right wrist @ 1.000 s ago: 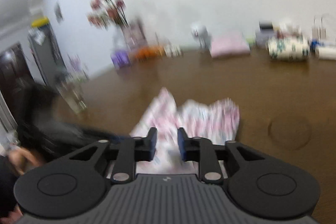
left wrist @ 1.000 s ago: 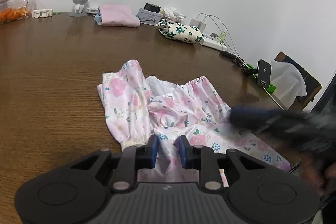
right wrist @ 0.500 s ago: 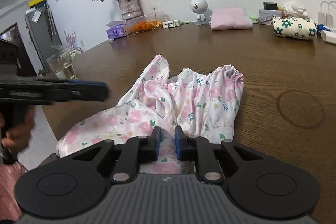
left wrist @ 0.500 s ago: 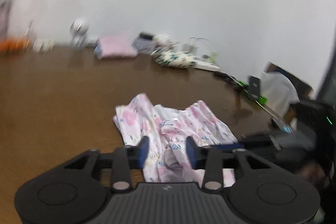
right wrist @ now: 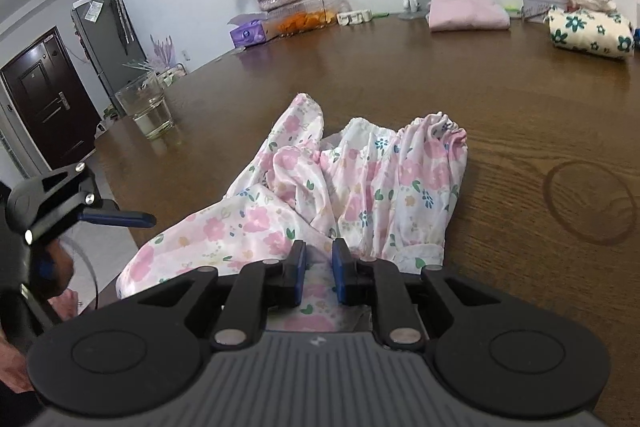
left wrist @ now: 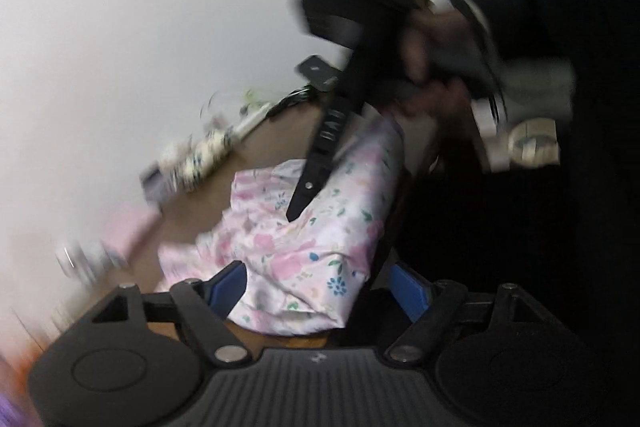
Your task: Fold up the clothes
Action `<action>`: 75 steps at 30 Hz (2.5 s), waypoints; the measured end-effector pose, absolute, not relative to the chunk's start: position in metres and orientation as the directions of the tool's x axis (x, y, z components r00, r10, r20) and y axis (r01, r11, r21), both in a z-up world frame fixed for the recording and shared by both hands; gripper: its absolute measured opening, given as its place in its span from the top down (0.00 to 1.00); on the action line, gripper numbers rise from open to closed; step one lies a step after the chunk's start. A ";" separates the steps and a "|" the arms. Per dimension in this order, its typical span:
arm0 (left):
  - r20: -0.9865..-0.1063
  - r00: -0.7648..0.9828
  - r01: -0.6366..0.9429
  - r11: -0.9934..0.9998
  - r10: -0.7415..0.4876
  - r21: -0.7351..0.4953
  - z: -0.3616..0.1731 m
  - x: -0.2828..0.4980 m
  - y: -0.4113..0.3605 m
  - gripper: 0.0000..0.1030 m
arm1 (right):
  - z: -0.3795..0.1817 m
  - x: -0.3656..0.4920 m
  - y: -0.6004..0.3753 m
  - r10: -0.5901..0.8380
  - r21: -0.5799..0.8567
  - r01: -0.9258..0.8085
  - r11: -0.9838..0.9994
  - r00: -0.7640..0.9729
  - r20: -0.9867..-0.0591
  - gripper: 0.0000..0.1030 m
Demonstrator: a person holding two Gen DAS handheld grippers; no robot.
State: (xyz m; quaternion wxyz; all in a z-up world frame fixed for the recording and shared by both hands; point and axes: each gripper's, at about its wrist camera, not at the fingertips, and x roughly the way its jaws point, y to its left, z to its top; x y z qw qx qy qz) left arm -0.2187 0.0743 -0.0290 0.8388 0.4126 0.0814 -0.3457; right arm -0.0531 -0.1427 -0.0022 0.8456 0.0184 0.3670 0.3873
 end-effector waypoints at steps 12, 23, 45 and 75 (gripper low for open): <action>-0.534 0.600 0.777 0.275 -0.596 0.566 -0.039 -0.170 0.073 0.47 | 0.016 -0.071 -0.145 0.678 0.326 -0.677 0.660 0.351 -0.646 0.76; -0.618 0.395 0.918 0.313 -0.680 0.242 -0.018 -0.123 0.089 0.51 | 0.007 -0.148 -0.142 0.742 -0.266 -0.948 0.173 0.303 -0.598 0.08; -0.404 0.338 0.307 0.506 -0.850 -0.806 -0.029 -0.031 0.165 0.78 | -0.017 -0.018 -0.227 0.913 0.805 -0.444 0.393 0.293 -0.285 0.23; -0.615 0.696 0.150 0.913 -0.370 -0.379 0.007 -0.097 0.124 0.25 | 0.027 -0.106 -0.181 0.501 0.321 -0.386 0.865 0.700 -0.509 0.21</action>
